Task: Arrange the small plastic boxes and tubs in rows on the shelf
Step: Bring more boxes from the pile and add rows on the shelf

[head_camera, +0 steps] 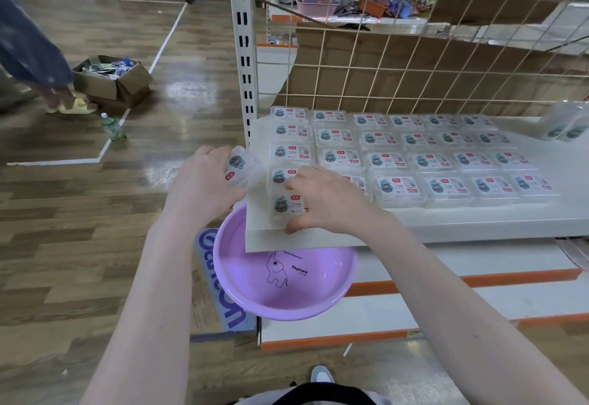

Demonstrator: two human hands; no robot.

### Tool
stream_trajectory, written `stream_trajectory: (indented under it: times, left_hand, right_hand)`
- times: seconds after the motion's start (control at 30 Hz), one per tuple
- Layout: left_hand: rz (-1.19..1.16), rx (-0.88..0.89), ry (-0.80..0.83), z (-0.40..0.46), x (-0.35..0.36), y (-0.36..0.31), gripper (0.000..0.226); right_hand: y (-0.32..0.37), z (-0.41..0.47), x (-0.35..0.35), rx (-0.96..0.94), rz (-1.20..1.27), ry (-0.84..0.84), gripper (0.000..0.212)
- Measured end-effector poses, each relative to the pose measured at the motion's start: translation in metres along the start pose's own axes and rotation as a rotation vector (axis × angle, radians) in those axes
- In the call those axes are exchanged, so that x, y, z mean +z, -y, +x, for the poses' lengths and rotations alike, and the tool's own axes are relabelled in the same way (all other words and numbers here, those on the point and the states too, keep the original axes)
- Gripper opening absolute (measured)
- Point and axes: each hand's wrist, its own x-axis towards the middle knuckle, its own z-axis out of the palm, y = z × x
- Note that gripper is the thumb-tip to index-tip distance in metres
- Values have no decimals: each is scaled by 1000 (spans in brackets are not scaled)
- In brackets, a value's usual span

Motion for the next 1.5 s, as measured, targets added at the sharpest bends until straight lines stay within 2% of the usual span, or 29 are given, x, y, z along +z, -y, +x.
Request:
stream_trajectory:
  times: [0.2, 0.43, 0.6, 0.77, 0.9, 1.13, 1.5]
  left_hand:
    - [1, -1, 9, -3, -1, 6, 33]
    - [8, -8, 16, -5, -4, 10, 35]
    - [20, -5, 34, -7, -5, 7, 37]
    - [31, 29, 64, -10, -6, 6, 35]
    - [51, 92, 105, -10, -3, 6, 27]
    - [99, 137, 123, -12, 0, -11, 48]
    - [202, 47, 125, -21, 44, -89, 61]
  right_hand:
    - [-9, -13, 5, -58, 121, -35, 67]
    - [-21, -23, 9, -37, 170, -67, 43]
    - [-16, -25, 16, -51, 163, -144, 40]
    - [-11, -36, 20, -23, 161, -209, 35]
    - [-14, -47, 18, 103, 184, -304, 32]
    - [-51, -67, 11, 320, 152, -365, 30]
    - [-147, -83, 1, 312, 111, -337, 36]
